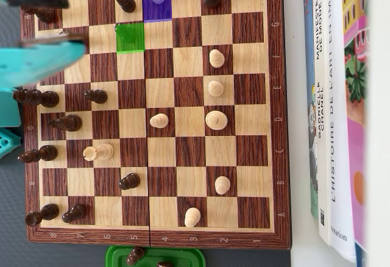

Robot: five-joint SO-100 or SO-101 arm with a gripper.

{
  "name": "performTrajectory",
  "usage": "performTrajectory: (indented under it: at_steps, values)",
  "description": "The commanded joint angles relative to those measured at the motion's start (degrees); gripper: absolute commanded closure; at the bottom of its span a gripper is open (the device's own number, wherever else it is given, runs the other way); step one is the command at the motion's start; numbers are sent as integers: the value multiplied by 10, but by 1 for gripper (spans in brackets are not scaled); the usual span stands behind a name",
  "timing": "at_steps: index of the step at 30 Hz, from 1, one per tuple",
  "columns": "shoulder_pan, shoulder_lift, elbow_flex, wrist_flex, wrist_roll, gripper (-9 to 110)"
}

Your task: Play chess

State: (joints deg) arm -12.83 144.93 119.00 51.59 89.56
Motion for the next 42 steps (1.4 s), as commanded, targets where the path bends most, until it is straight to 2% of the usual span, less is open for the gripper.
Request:
performTrajectory:
  at_steps: [1,8,16,37,42]
  values:
    - [-2,-31,-66,79,8,87]
    - [-19,-101,-125,190,54,87]
    - [-62,-151,-123,238,117,87]
    - [-132,-343,-124,230,182,86]
    - [-141,-373,-124,183,186,86]
